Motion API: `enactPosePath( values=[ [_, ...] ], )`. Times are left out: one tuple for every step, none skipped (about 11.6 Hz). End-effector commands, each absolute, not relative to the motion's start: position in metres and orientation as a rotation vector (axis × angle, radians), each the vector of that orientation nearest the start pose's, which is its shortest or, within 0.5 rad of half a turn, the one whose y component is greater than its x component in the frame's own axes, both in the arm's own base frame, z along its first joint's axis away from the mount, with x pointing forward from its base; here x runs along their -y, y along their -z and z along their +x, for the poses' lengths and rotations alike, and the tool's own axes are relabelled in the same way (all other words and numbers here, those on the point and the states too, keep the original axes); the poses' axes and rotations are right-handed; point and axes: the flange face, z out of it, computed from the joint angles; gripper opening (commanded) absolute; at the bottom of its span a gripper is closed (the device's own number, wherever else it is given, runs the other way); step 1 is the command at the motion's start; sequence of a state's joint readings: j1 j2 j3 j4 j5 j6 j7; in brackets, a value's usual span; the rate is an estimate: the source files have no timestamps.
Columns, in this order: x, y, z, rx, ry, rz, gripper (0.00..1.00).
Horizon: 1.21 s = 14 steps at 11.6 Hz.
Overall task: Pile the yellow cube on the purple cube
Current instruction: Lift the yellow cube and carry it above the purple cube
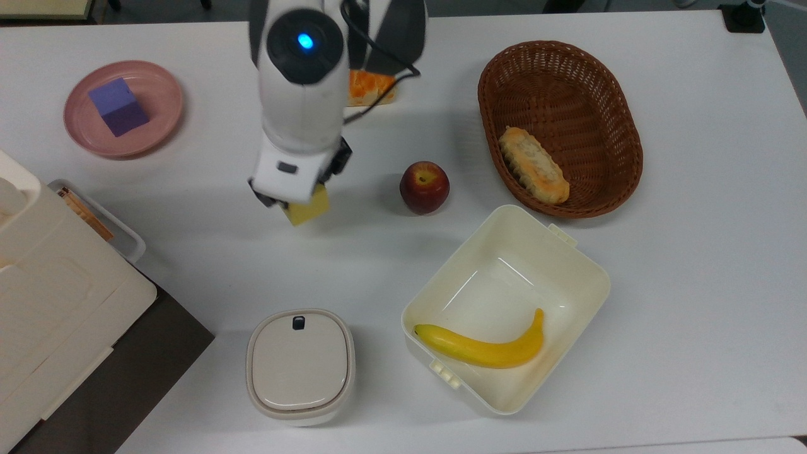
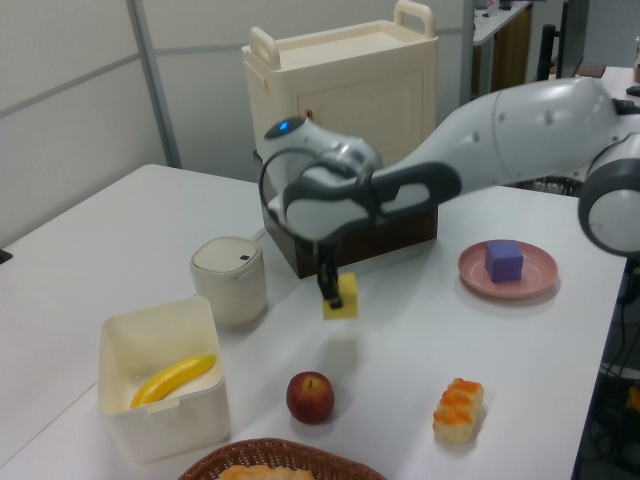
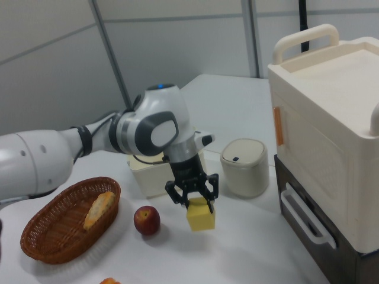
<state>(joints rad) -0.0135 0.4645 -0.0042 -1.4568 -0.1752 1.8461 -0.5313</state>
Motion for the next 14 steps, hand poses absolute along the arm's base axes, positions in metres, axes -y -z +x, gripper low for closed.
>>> enactPosePath(
  values=[
    [0.072, -0.479, 0.656, 0.670, -0.107, -3.178, 0.00],
    [0.087, -0.495, 0.648, 0.606, -0.084, -3.168, 0.00],
    [0.101, -0.510, 0.641, 0.562, -0.049, -3.169, 0.00],
    [0.130, -0.527, 0.630, 0.480, -0.004, -3.171, 0.00],
    [0.143, -0.537, 0.622, 0.445, 0.032, -3.152, 0.00],
    [0.159, -0.537, 0.616, 0.420, 0.032, -3.150, 0.00],
    [0.171, -0.533, 0.611, 0.393, 0.017, -3.156, 0.00],
    [0.183, -0.527, 0.602, 0.396, 0.001, -3.150, 0.00],
    [0.197, -0.522, 0.587, 0.409, -0.021, -3.140, 0.00],
    [0.212, -0.524, 0.572, 0.417, -0.024, -3.140, 0.00],
    [0.232, -0.524, 0.553, 0.395, -0.027, -3.142, 0.00],
    [0.247, -0.521, 0.538, 0.378, -0.030, -3.143, 0.00],
    [0.266, -0.517, 0.520, 0.318, -0.041, -3.145, 0.00],
    [0.285, -0.513, 0.508, 0.260, -0.056, -3.148, 0.00]
  ],
)
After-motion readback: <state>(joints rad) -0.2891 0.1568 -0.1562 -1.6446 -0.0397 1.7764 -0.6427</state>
